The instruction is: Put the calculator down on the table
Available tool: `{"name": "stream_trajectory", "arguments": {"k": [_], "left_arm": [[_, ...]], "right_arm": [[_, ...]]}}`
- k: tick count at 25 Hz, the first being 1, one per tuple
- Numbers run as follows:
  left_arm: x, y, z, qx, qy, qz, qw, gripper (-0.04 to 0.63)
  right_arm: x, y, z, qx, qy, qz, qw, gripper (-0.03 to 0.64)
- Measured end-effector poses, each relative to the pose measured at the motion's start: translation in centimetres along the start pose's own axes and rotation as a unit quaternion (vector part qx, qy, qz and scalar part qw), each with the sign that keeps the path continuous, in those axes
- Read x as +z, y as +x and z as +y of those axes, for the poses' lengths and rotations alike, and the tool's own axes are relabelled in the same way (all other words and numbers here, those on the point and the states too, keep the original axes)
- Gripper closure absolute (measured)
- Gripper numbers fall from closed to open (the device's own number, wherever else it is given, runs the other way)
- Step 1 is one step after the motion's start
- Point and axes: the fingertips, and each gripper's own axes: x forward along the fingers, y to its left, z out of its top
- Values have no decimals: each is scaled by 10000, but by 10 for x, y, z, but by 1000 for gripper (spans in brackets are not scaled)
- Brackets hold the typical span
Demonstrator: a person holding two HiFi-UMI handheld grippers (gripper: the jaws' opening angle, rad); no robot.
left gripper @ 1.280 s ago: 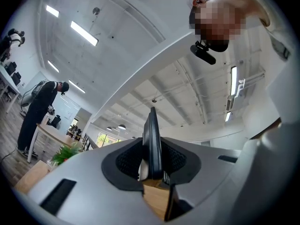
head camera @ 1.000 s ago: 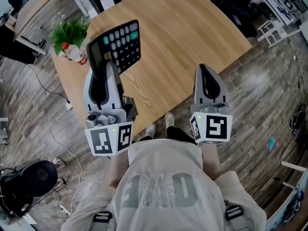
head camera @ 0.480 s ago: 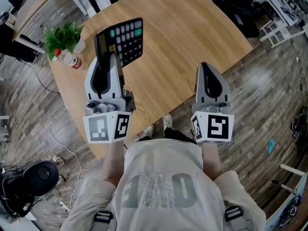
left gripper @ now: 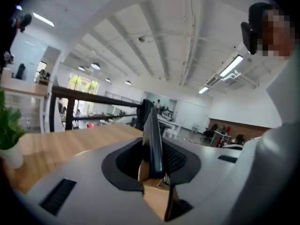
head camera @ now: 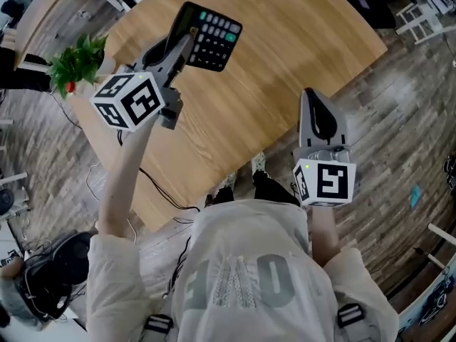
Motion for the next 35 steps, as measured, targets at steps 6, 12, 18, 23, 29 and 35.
{"name": "stream_trajectory", "arguments": {"k": [6, 12, 18, 23, 29, 35], "left_arm": [[-91, 75, 5, -1007, -195, 1915, 9761, 492], [-163, 116, -17, -1695, -403, 2892, 9413, 494], [-202, 138, -29, -2095, -950, 3195, 9193, 494], [-218, 143, -25, -2134, -1290, 3243, 9125, 494], [-229, 144, -16, -2041, -1306, 3294, 9126, 492], [-233, 145, -12, -1855, -884, 3267, 9225, 489]], "right_arm": [[-41, 10, -30, -204, 100, 496, 9985, 597], [-75, 5, -57, -361, 269, 969, 9943, 597], [-96, 11, -65, -350, 422, 1257, 9906, 597], [-107, 21, -65, -220, 436, 1389, 9891, 597], [-115, 28, -64, -121, 456, 1444, 9884, 597], [-118, 22, -58, -99, 488, 1504, 9874, 597]]}}
